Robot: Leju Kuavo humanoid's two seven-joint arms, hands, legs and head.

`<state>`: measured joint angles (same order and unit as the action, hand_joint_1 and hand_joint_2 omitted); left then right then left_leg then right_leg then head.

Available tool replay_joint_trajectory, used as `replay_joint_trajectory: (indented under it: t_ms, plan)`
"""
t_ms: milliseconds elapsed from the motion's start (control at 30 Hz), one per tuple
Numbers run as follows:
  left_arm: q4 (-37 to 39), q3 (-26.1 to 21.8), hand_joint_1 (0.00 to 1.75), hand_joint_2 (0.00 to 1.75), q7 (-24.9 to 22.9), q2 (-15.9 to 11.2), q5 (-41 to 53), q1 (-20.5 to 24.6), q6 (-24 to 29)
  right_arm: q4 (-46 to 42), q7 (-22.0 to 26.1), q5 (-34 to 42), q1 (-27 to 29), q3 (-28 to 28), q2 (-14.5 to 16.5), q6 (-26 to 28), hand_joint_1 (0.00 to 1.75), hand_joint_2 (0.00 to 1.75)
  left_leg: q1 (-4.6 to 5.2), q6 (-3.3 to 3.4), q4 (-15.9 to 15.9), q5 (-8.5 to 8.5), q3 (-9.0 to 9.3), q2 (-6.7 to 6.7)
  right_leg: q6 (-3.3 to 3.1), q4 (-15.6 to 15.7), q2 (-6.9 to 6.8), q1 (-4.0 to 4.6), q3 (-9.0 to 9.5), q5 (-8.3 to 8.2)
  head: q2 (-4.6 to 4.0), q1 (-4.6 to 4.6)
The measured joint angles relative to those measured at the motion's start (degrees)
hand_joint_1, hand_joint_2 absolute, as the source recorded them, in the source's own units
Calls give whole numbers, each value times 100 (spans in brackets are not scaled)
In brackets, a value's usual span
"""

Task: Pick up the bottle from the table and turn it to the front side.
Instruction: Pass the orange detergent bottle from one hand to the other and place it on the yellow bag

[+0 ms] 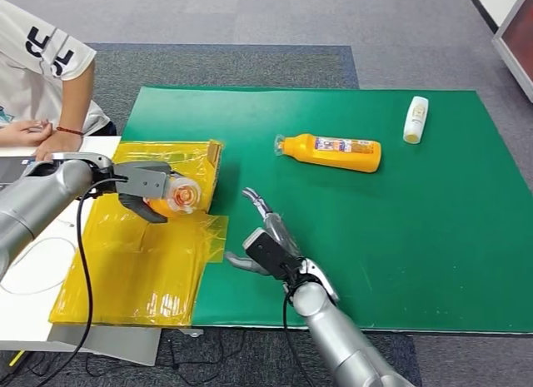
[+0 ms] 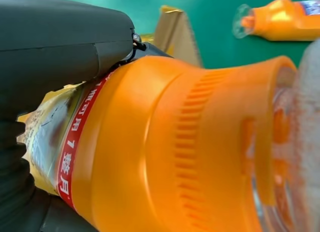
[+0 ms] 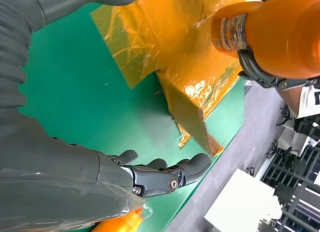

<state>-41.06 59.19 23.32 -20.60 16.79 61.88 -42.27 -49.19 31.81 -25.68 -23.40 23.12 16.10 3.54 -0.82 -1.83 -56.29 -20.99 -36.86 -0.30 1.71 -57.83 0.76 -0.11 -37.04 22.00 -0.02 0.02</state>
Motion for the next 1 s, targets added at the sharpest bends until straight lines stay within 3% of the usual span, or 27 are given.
replay_joint_trajectory:
  t_ms: [100, 233, 367, 467, 667, 1000]
  plan:
    - [226, 180, 175, 175, 237, -157, -677, 107, -428, 121, 26, 34, -76, 78, 90, -63, 0, 175, -1, -1, 0, 0, -1, 7, -2, -4, 10, 1, -4, -2, 0, -1]
    - [314, 442, 175, 175, 573, -586, -1790, 124, -776, 234, 36, 167, -157, 259, 171, -123, 0, 175, -5, -4, 1, -1, -4, 10, -8, -6, 13, 6, -12, 1, 0, -2]
    - [392, 637, 175, 175, 676, -1019, -2329, 96, -586, 309, 27, 270, -205, 407, 190, -133, 0, 175, -11, -9, 1, 1, -7, 11, -14, -6, 12, 11, -17, 4, 0, -3]
    - [498, 773, 175, 175, 641, -1163, -2288, 53, -260, 357, 25, 297, -228, 470, 205, -98, 0, 175, -11, -11, 1, 3, -10, 9, -15, -6, 7, 11, -17, 4, 0, -2]
    - [697, 997, 175, 175, 384, -1151, -2142, 10, 168, 451, 25, 305, -271, 564, 256, -39, 0, 175, -10, -12, 0, 4, -13, 8, -15, -4, 6, 10, -18, -2, 0, -2]
    - [1034, 1274, 175, 175, -215, -770, -1612, 148, 527, 488, 50, 832, -254, 369, 317, -68, 0, 175, -10, -18, 1, 8, -5, 6, -20, -5, 3, 10, -15, -5, 0, -1]
